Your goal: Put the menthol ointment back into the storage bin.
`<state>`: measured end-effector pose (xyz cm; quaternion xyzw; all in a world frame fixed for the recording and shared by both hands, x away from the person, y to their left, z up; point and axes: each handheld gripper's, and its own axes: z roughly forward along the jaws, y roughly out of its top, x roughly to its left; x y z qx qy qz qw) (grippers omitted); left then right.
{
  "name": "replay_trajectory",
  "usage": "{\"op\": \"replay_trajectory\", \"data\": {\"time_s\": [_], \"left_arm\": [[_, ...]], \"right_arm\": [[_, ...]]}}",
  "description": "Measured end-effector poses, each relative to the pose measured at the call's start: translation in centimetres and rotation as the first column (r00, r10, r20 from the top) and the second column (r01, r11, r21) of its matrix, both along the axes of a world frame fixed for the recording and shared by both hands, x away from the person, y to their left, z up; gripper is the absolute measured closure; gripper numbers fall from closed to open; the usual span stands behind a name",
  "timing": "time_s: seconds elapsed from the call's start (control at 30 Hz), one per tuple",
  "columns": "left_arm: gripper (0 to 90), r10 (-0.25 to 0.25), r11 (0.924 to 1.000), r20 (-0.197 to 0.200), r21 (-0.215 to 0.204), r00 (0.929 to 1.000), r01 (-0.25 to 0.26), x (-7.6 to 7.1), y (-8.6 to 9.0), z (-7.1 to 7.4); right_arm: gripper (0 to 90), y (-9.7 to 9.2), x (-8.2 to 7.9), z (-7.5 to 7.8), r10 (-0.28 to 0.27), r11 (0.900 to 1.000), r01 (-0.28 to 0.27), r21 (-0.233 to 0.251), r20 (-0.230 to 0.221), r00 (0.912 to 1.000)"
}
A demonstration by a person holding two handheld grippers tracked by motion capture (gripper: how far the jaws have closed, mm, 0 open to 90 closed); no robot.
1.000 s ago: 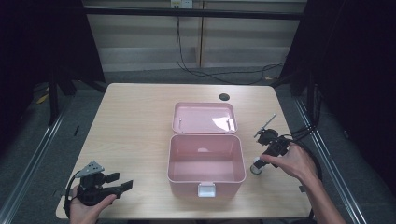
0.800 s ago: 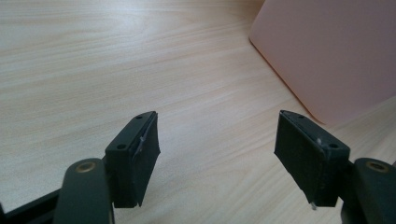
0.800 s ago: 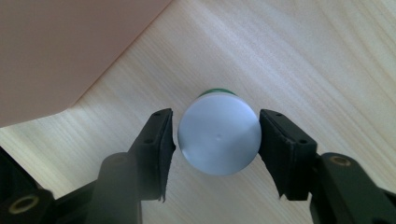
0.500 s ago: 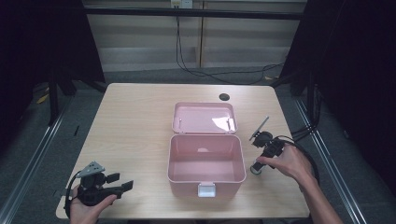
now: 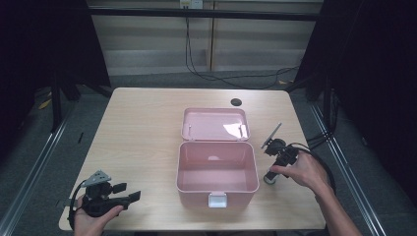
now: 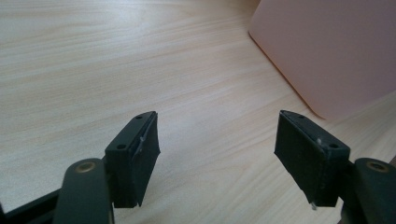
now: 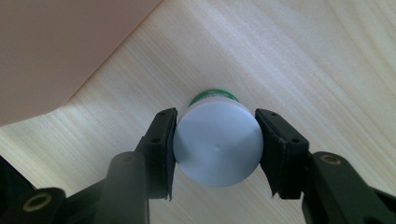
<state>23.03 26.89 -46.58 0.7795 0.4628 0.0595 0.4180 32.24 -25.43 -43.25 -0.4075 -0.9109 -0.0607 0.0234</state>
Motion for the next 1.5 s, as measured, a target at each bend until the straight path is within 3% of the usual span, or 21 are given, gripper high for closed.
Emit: {"op": "replay_trajectory", "data": {"time_s": [0.4,0.5,1.5], "left_arm": [[30.4,0.001,1.0000,-0.002,0.002,1.0000,-0.001,0.0,0.0,0.0],[30.4,0.001,1.0000,-0.002,0.002,1.0000,-0.001,0.0,0.0,0.0],[27.7,-0.013,0.9999,-0.009,0.007,0.9999,0.013,0.1,-0.2,-0.1]], "right_arm": [[51.2,-0.1,-0.2,1.5,0.022,0.9997,-0.022,-0.007,0.014,0.9997],[51.2,0.0,-0.3,1.9,0.030,0.9994,-0.030,0.015,0.026,0.9992],[51.2,-0.2,-1.1,7.0,0.074,0.9947,-0.081,0.064,0.112,0.9909]]}}
